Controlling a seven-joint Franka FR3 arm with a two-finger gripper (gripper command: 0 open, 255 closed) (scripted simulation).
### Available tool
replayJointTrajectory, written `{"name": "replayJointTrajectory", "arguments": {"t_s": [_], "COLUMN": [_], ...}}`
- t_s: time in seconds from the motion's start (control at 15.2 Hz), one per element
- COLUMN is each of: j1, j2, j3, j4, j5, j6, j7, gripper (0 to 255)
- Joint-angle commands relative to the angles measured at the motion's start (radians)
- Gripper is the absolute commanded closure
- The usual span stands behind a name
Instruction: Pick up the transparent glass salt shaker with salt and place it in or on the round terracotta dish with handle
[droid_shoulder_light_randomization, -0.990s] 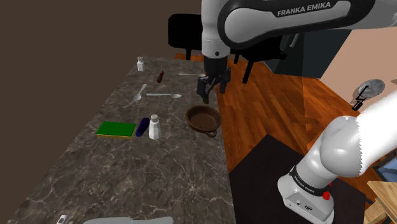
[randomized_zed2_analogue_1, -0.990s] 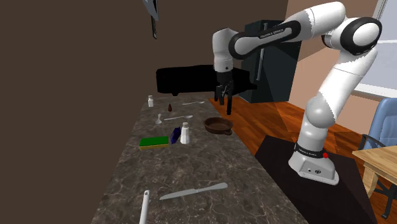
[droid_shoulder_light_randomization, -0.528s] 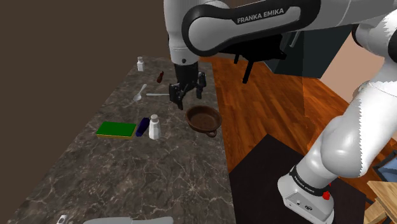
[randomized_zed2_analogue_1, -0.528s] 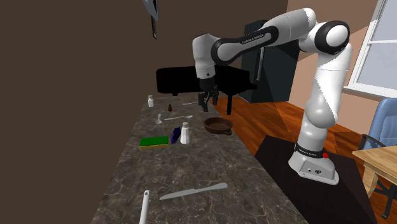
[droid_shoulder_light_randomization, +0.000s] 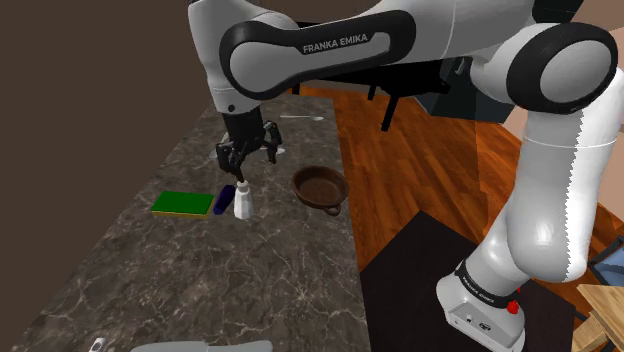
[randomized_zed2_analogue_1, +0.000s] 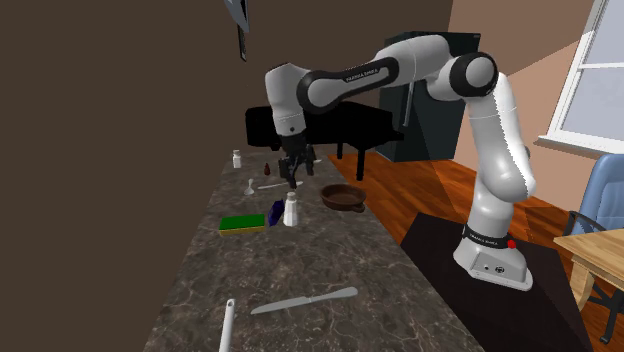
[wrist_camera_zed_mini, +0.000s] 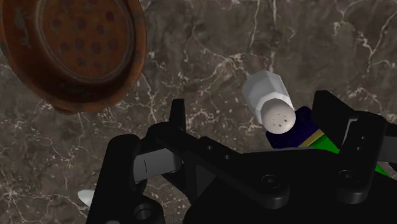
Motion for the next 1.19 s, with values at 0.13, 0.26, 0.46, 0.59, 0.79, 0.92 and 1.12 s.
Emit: {"name": "replayJointTrajectory", "arguments": {"t_s": [0.13, 0.26, 0.46, 0.59, 0.79, 0.92, 1.12], "j1": [0.086, 0.080, 0.071, 0.066, 0.064, 0.064, 0.064], "j2": [0.189, 0.182, 0.174, 0.171, 0.170, 0.170, 0.170], "j3": [-0.011, -0.013, -0.013, -0.014, -0.014, -0.014, -0.014], "j4": [0.246, 0.208, 0.155, 0.123, 0.114, 0.114, 0.114], "j5": [-0.065, -0.063, -0.062, -0.062, -0.062, -0.062, -0.062], "j6": [-0.080, -0.050, -0.006, 0.023, 0.031, 0.031, 0.031], "j7": [0.044, 0.045, 0.048, 0.050, 0.051, 0.051, 0.051], "gripper": [0, 0, 0, 0, 0, 0, 0]}}
